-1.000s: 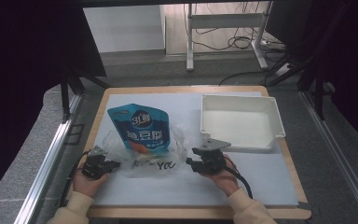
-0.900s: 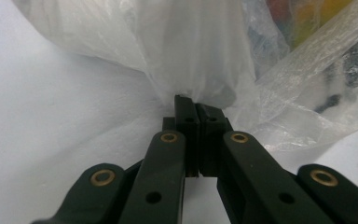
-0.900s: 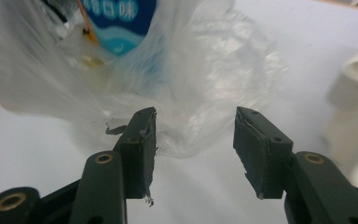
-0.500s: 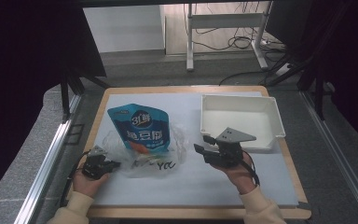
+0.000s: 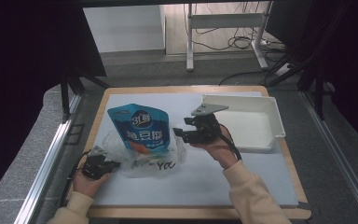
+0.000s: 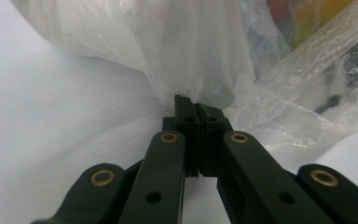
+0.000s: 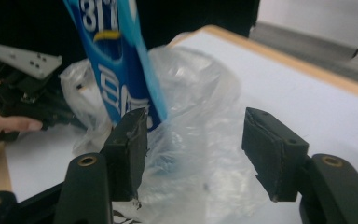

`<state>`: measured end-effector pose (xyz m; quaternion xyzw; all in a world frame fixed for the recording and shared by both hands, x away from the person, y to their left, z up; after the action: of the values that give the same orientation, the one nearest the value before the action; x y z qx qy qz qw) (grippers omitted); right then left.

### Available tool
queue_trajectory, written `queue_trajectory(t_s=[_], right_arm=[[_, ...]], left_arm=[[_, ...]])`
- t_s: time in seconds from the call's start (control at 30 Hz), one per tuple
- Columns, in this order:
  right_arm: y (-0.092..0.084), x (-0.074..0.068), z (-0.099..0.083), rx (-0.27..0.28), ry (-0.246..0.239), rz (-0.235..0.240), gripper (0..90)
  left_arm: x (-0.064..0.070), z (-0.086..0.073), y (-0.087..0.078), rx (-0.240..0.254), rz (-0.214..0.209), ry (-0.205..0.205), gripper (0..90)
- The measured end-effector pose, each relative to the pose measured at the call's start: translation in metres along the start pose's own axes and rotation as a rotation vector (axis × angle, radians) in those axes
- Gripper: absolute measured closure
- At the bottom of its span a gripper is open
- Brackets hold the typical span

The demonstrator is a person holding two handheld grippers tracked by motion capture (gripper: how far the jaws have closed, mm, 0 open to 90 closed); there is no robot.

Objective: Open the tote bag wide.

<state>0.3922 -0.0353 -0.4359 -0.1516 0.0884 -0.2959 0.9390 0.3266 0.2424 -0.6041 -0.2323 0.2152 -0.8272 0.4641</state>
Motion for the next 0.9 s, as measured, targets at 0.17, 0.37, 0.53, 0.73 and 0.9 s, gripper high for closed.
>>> queue_trajectory(t_s=[0.17,0.37,0.53,0.73,0.9], right_arm=[[0.016,-0.002,-0.021,-0.076,0.007,0.009,38.1],[0.023,0.003,-0.037,-0.130,0.014,-0.005,42.2],[0.025,0.007,-0.050,-0.189,0.000,-0.012,62.2],[0.023,0.016,-0.046,-0.135,0.021,-0.051,84.9],[0.026,0.021,-0.057,-0.110,-0.017,-0.135,87.0]], left_arm=[[0.000,0.000,0.000,0.001,0.001,-0.001,89.5],[0.000,0.000,0.000,0.003,0.003,-0.002,89.5],[0.000,0.000,0.001,0.004,0.003,-0.002,89.5],[0.000,0.000,0.000,0.004,0.003,-0.001,89.5],[0.000,0.000,0.000,0.004,0.004,-0.002,89.5]])
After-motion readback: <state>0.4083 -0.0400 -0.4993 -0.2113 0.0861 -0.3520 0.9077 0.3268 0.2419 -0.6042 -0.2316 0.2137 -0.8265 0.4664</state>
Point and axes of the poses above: each handheld gripper's, and its own axes: y roughly forward along the jaws, z roughly out of its top, x roughly to its right, the point moved 8 cm from there along y, roughly forward along the jaws, and after that the axes turned 11 degrees about x, right-handed, at the moved point
